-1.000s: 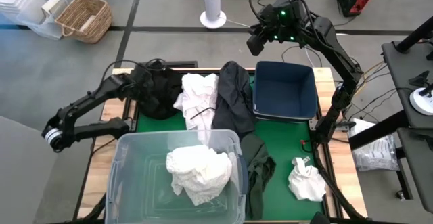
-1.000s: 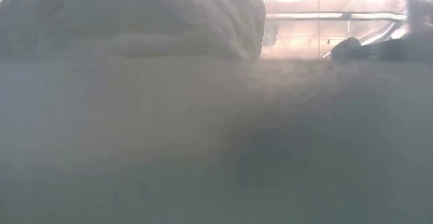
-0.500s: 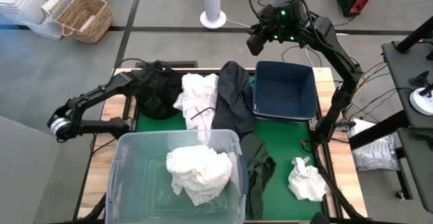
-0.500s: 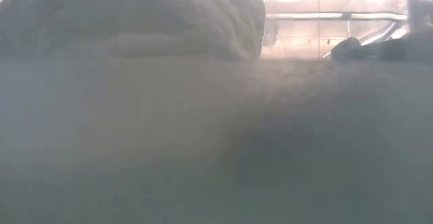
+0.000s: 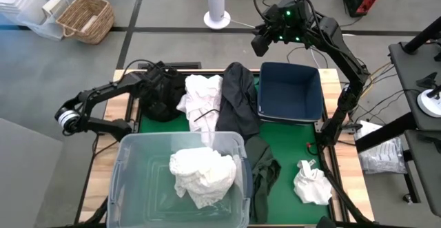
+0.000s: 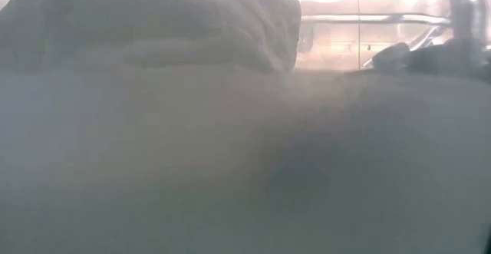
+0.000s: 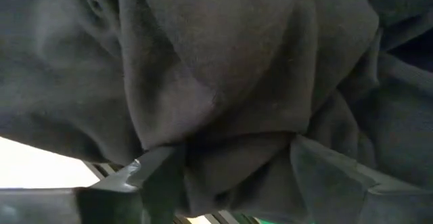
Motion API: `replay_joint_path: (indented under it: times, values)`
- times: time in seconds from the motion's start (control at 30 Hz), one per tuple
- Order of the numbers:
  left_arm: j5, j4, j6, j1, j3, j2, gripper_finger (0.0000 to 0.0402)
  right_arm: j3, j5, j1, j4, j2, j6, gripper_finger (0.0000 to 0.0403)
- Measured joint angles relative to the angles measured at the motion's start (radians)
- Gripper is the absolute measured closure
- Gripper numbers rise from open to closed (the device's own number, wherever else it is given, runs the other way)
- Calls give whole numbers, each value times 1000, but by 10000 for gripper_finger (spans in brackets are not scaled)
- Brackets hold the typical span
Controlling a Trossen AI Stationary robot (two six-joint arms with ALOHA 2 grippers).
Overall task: Sort clothes
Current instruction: Put the black shirt into the blue laundry organizer
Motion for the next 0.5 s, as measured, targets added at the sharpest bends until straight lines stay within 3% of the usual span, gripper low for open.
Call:
replay_joint_path:
  times: [0.13,0.33,0.5]
  values:
    - [19,0,7,0,0,0,233,0,0,0,0,0,-1,326]
    - [79,-5,23,0,1,-5,382,0,-1,0,0,0,-3,317]
    - [125,-90,9,0,27,-31,397,0,-1,0,0,0,-3,309]
